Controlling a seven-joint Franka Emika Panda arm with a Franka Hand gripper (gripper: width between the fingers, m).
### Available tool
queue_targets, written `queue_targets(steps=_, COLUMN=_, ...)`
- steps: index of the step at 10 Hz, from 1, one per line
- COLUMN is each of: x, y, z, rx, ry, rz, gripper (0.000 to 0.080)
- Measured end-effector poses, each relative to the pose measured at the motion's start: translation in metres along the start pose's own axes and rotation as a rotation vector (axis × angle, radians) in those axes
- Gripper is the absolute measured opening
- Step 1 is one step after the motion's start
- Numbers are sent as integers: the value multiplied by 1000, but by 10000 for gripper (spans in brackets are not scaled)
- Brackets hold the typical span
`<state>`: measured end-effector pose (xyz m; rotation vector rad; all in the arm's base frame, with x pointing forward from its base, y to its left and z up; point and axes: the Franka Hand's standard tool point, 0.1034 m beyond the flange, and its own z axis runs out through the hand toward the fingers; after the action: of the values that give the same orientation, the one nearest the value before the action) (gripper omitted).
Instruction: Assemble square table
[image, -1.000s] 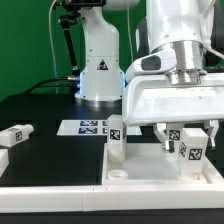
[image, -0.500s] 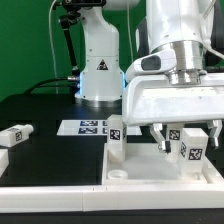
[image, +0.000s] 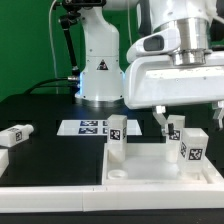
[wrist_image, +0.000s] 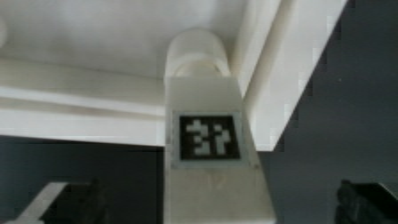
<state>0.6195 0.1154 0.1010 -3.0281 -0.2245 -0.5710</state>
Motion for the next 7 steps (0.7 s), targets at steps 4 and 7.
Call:
queue_targets(steps=4, x=0, y=-3, z=5, rx=41, ry=-231, rz=18, gripper=649)
queue_targets(steps=7, x=12, y=11, z=12, rx=45, ry=-507, rz=2, gripper=649)
